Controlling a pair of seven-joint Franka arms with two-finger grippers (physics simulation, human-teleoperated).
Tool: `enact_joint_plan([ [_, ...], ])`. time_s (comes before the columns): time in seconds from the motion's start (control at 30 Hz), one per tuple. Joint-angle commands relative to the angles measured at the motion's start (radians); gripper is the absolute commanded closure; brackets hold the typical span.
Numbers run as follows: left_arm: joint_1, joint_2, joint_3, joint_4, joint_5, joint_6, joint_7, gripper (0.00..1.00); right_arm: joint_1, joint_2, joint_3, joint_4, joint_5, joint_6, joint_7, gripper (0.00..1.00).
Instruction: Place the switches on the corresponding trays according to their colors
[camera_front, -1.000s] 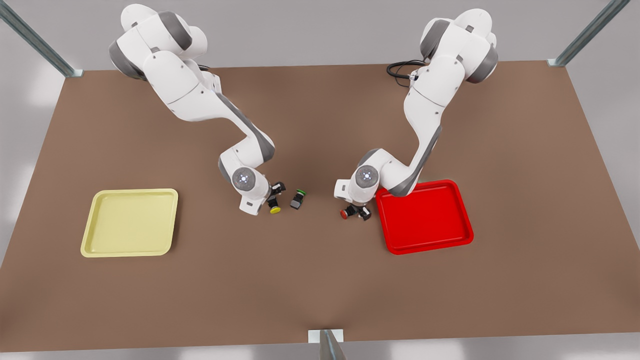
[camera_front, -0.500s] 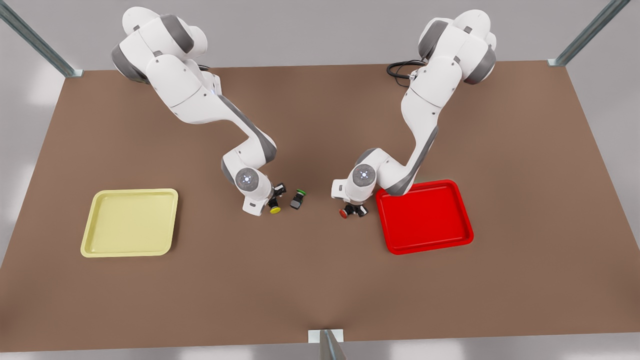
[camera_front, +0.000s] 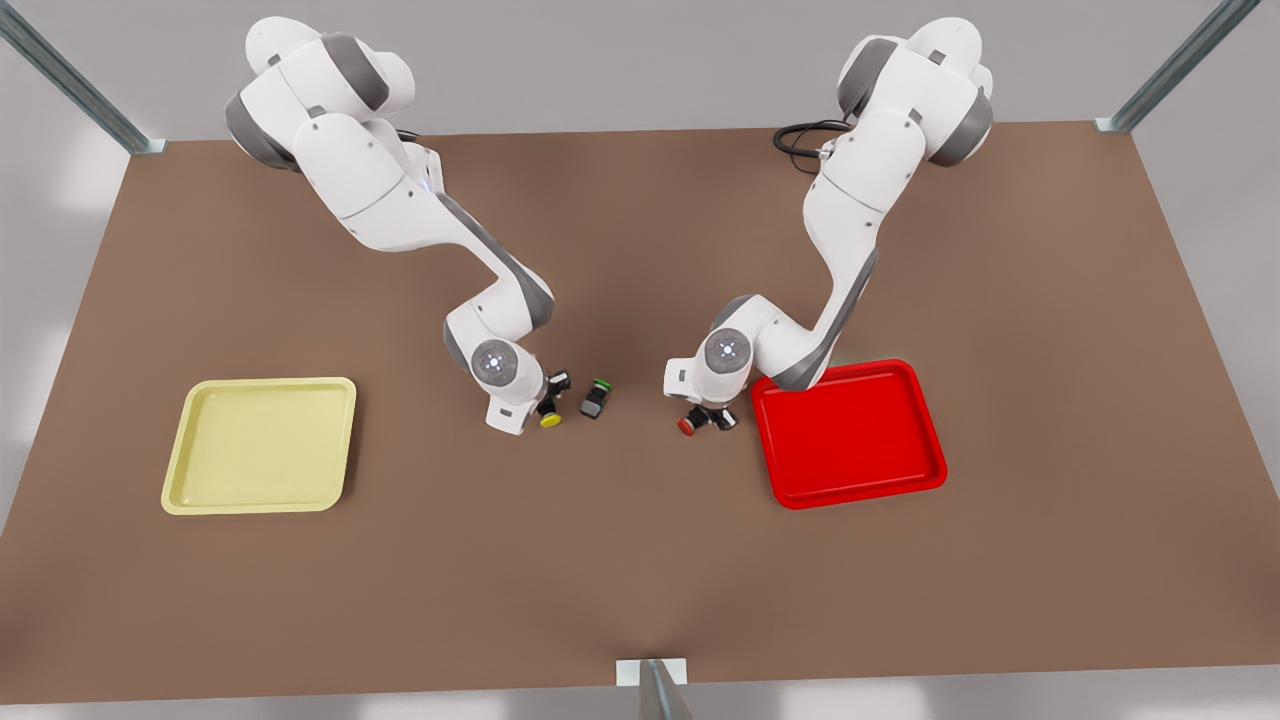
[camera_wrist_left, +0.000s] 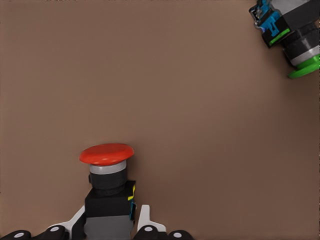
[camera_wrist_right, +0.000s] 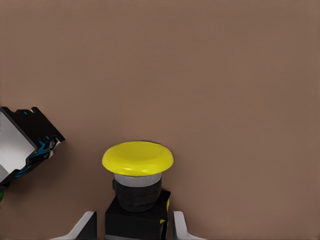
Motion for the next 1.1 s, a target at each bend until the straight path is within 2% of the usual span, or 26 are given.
enact_joint_plan([
  [0.0,0.0,0.0,0.0,-0.001,0.0,0.0,0.0,0.44,0.0,0.0,0.0,0.001,0.0,0.0,0.001,0.4],
  [0.17,0.0,-0.004,0.0,-0.001,0.001,-0.008,0.0,0.44,0.0,0.008,0.0,0.007,0.0,-0.005,-0.002,0.4],
  [0.2,0.0,-0.002,0.0,-0.001,0.0,-0.008,-0.002,0.48,-0.001,0.008,0.0,0.01,0.0,-0.008,-0.004,0.51],
  [0.23,0.002,-0.002,0.0,-0.001,0.0,-0.008,0.0,0.5,-0.001,0.008,0.0,0.012,0.0,-0.009,-0.004,0.52],
  [0.43,0.002,-0.02,0.002,-0.001,0.0,-0.015,0.005,0.49,-0.001,0.02,0.0,0.018,0.0,-0.009,-0.004,0.51],
  [0.53,0.011,-0.097,0.028,-0.003,0.0,-0.173,0.017,0.49,-0.004,0.018,0.0,0.032,0.002,-0.031,0.004,0.5],
  [0.7,0.106,-0.134,0.143,0.002,0.0,-0.16,0.087,0.48,-0.024,-0.084,0.003,0.035,0.003,-0.172,-0.007,0.45],
  [0.8,0.15,-0.137,0.202,-0.006,0.001,-0.153,0.11,0.46,-0.153,-0.238,0.006,-0.074,0.012,-0.218,-0.195,0.45],
  [0.93,0.184,-0.284,0.241,-0.336,0.003,0.037,0.129,0.45,-0.547,-0.416,-0.003,-0.175,-0.008,-0.379,-0.728,0.45],
  [0.97,0.183,-0.297,0.241,-0.375,0.001,0.071,0.123,0.41,-0.603,-0.407,-0.032,-0.172,-0.093,-0.37,-0.76,0.45],
  [1.0,0.183,-0.303,0.241,-0.38,0.003,0.058,0.123,0.0,-0.612,-0.393,-0.075,-0.175,-0.133,-0.333,-0.763,0.45],
  [1.07,0.183,-0.33,0.239,-0.391,0.003,-0.005,0.113,0.0,-0.613,-0.315,-0.173,-0.172,-0.19,-0.218,-0.774,0.43],
])
